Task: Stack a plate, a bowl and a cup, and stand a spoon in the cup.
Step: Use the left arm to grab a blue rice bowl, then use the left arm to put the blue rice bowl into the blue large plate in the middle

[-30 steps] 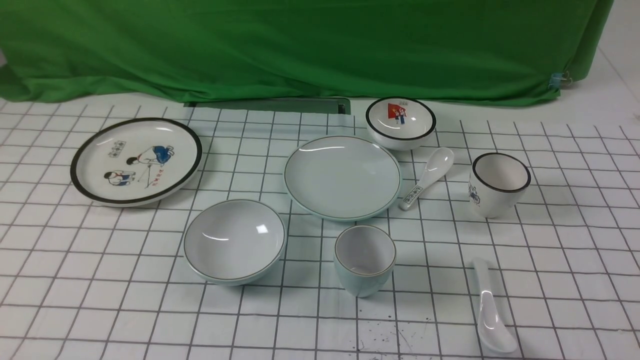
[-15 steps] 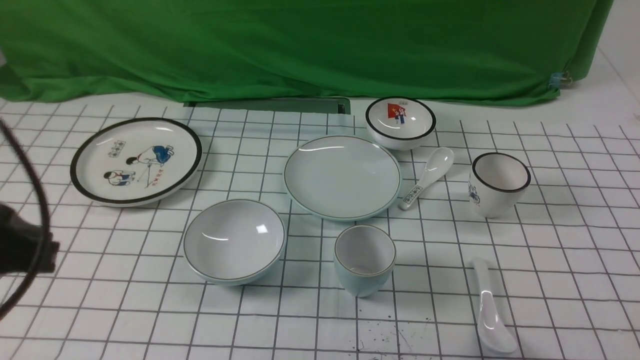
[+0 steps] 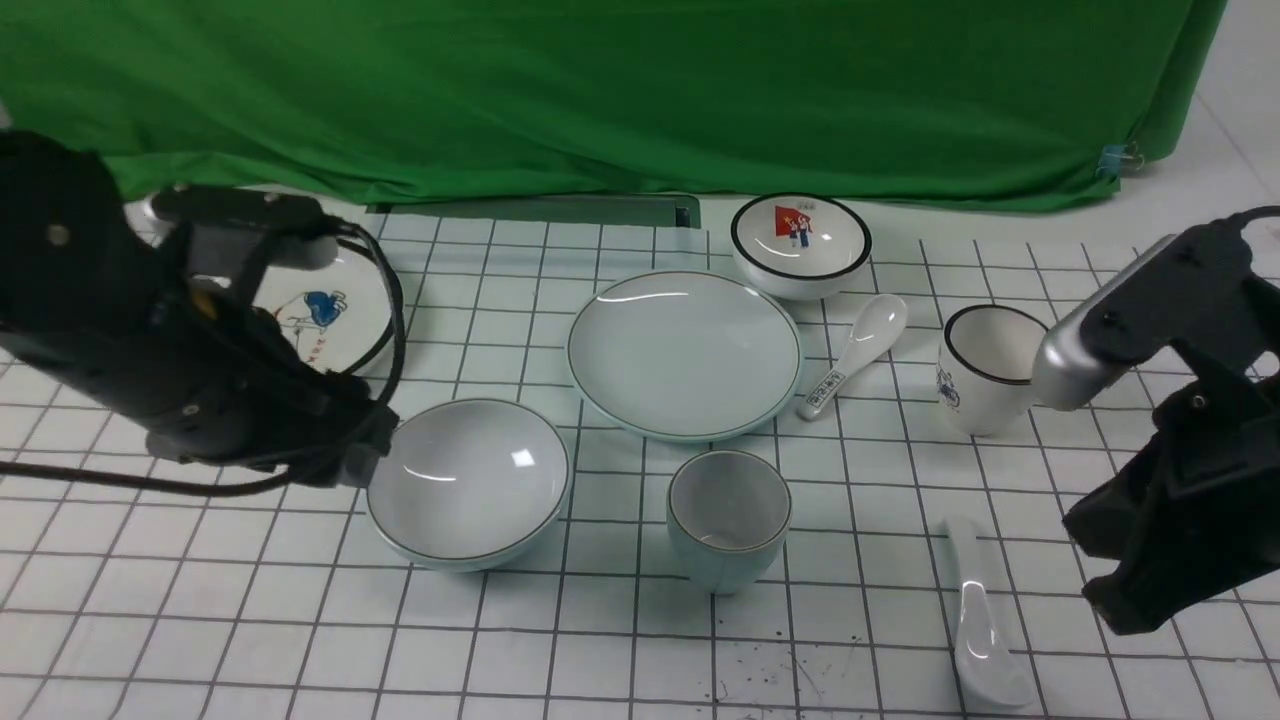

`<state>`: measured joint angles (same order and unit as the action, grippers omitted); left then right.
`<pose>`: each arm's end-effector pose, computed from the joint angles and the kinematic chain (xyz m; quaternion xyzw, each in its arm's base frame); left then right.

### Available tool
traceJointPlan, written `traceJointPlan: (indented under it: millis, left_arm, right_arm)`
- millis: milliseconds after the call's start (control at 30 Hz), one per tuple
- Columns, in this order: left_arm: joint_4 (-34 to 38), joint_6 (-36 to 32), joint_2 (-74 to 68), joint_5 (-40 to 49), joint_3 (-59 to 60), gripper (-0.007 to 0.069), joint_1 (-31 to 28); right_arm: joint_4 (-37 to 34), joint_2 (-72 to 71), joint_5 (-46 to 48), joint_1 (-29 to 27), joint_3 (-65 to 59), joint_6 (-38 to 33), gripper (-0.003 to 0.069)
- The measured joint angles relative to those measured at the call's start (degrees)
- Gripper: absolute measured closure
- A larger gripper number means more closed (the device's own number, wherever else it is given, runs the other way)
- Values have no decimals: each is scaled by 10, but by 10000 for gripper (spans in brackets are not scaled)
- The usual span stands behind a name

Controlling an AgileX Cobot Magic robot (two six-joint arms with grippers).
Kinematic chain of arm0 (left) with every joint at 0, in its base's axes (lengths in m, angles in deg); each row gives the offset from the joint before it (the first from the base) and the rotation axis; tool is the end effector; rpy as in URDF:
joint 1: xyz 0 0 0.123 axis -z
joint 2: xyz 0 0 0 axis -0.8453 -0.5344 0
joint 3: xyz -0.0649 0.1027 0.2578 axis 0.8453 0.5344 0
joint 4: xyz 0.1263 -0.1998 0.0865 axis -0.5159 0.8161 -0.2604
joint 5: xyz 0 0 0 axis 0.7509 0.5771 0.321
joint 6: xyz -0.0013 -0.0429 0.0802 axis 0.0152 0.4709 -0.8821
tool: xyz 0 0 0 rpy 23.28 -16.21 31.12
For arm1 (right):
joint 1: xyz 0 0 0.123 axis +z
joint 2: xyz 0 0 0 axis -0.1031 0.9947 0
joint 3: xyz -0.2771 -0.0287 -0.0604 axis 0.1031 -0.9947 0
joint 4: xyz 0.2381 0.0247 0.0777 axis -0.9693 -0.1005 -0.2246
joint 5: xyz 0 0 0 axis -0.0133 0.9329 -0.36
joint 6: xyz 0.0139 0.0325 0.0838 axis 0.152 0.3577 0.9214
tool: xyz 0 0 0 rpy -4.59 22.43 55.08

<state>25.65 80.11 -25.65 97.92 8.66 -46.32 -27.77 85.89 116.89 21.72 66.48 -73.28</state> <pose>0.2784 -0.0632 0.2644 0.0956 0.9695 -0.0616 0.2170 0.1931 0.1095 0.3150 -0.3390 0.8938 0.0768 0.2834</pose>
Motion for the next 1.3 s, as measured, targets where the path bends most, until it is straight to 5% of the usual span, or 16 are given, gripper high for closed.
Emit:
traceJointPlan:
  millis: [100,267,467,600,700,900,1033,1300]
  left_arm:
    - [0,3,-70,-27,-16,77,0]
    - [0,4,-145,-60,-45,71,0]
    - [1,4,-213,-90,-55,230,0]
    - [-1,7,-216,-99,-61,487,0]
    - [1,1,-198,-85,-88,608,0]
    - [54,-59,-174,-59,-193,632,4]
    - [212,-148,-215,-35,-317,632,24]
    - [270,-137,-376,26,-496,632,37]
  right_arm:
    - [0,12,4,7,23,0,643]
    - [3,24,1,7,41,0,641]
    - [4,36,-21,7,45,0,640]
    - [4,40,-31,7,45,0,638]
    - [4,40,-32,7,45,-5,638]
    - [21,40,-32,7,47,-16,638]
    - [99,41,-28,7,68,-6,638]
    - [151,40,5,7,97,20,638]
